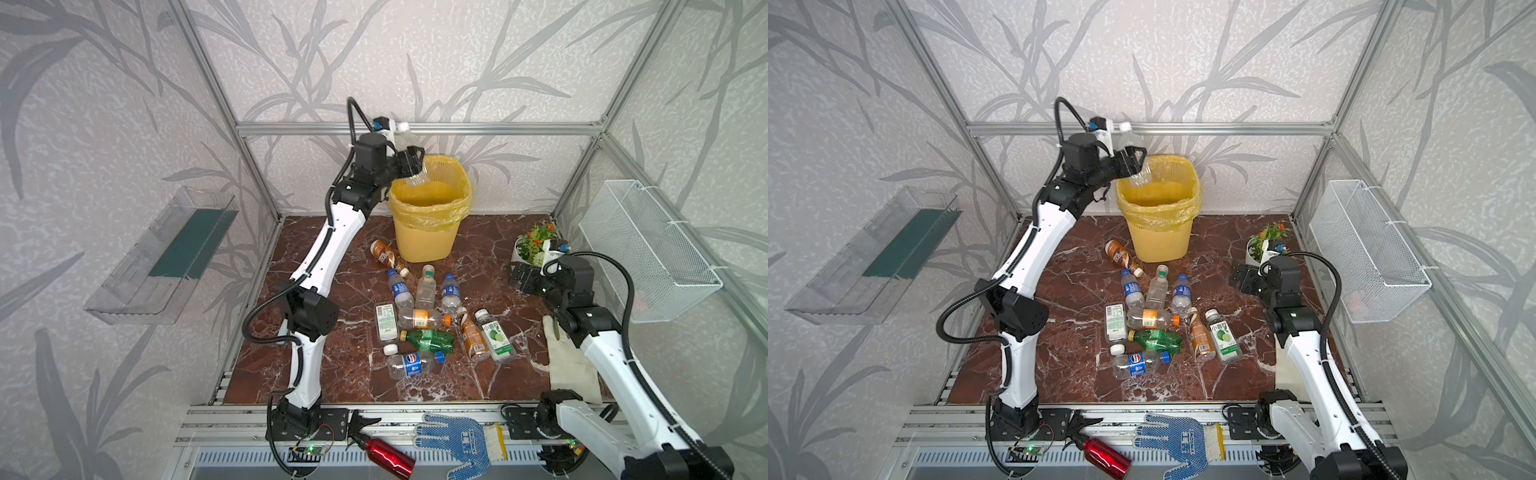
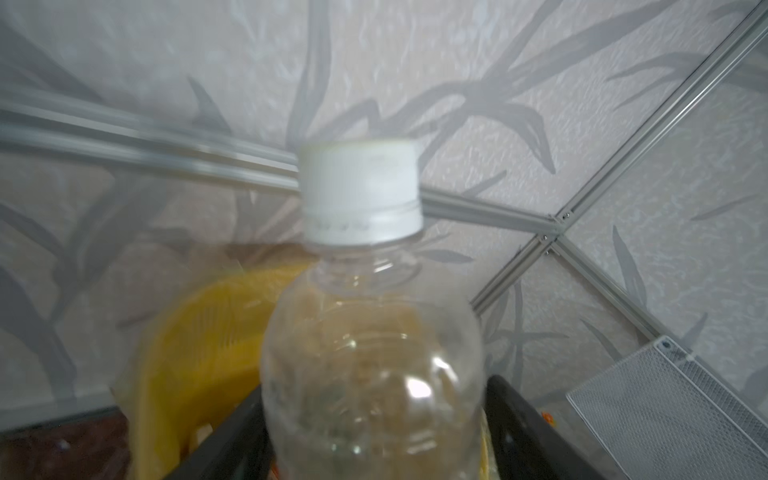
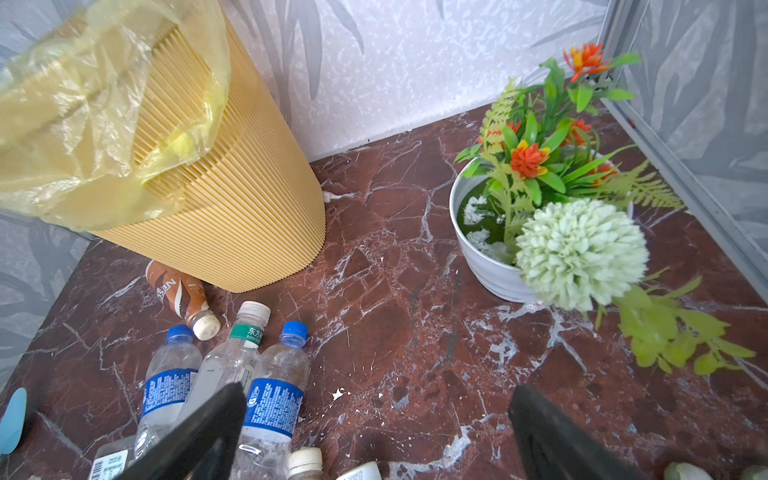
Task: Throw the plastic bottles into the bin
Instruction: 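Carry the clear bottle over the yellow bin and open the left gripper, then grasp the clear green-ringed bottle with the right gripper while the left arm withdraws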
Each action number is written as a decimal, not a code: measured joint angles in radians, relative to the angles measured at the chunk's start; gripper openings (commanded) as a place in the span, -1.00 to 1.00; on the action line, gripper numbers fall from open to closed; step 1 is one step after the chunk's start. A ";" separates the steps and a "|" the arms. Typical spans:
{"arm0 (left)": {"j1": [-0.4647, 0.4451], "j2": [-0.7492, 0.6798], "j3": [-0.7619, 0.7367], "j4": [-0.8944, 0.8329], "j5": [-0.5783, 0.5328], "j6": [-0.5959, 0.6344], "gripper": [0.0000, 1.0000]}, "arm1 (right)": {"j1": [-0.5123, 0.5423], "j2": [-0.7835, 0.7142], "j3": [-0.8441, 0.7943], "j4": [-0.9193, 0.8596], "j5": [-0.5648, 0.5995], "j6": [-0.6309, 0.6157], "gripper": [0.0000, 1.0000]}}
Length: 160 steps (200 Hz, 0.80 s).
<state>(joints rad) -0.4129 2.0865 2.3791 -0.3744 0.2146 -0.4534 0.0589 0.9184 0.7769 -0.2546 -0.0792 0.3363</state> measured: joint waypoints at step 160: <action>0.167 -0.763 -1.334 0.360 -0.142 0.014 0.98 | 0.252 0.249 0.043 -0.357 0.150 -0.077 0.76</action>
<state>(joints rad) -0.2455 1.3231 1.0454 -0.0147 0.0727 -0.4389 0.3111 1.1679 0.8200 -0.6117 0.0711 0.2592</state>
